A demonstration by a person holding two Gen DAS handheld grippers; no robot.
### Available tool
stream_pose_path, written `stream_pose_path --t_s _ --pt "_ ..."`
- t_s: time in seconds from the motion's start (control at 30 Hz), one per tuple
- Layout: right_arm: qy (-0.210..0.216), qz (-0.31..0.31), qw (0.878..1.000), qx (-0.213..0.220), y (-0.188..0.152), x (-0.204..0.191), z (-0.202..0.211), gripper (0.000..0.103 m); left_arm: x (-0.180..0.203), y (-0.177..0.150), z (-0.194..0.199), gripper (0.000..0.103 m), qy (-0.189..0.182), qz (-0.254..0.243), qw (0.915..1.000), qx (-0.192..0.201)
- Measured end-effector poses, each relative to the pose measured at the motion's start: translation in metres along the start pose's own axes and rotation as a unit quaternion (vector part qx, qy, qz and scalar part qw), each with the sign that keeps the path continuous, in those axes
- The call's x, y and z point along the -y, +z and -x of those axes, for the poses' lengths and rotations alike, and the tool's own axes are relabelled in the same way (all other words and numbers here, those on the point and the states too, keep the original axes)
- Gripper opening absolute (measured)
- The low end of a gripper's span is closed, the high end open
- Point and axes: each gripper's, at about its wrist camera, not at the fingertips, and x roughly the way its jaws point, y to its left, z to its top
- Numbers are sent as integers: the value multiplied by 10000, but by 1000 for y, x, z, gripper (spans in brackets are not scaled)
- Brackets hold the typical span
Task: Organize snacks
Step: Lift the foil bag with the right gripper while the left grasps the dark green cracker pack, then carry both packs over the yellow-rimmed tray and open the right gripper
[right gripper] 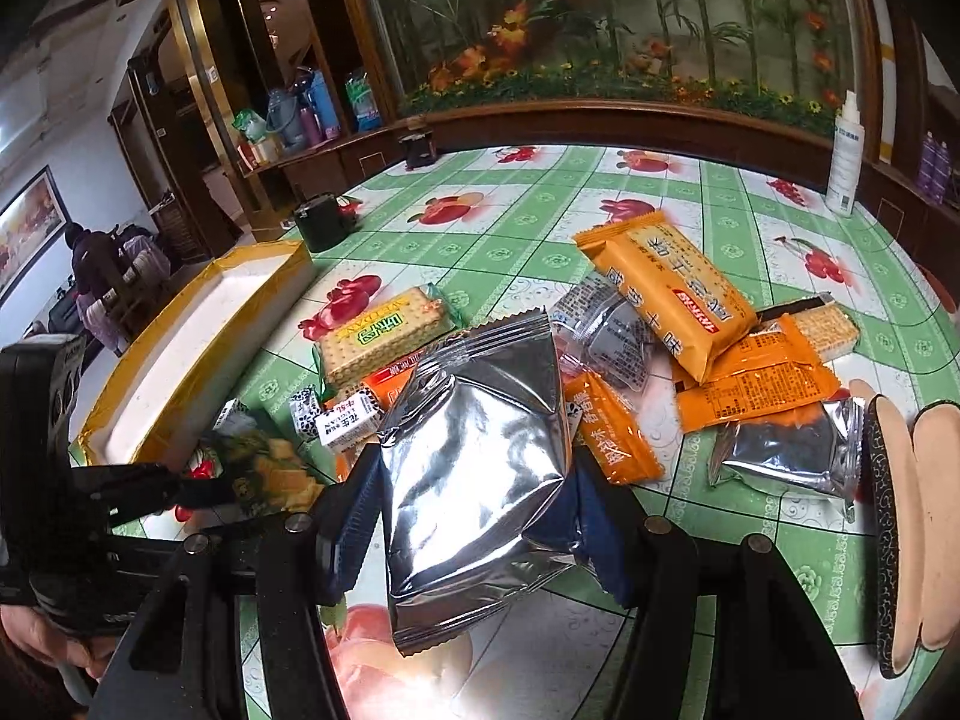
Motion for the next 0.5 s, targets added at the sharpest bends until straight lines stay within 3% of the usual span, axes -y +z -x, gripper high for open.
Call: stream_pose_path --t_s 0.07,0.13,0.17,0.23,0.5 --pt "-6 3 10000 -9 0 -1 -1 65 -4 4 -2 66 -77 66 9999 45" --pt "-8 31 10000 -14 0 -1 -1 66 -6 7 -7 42 -153 81 9998 77" --pt "-12 37 10000 -14 0 -2 -1 66 -5 9 -9 36 -129 29 9999 82" --pt "-5 56 10000 -13 0 -2 -1 66 -5 12 -14 8 -261 55 9996 79" --pt "28 123 9999 79 -1 -7 1 66 -4 9 3 8 -438 6 9984 346"
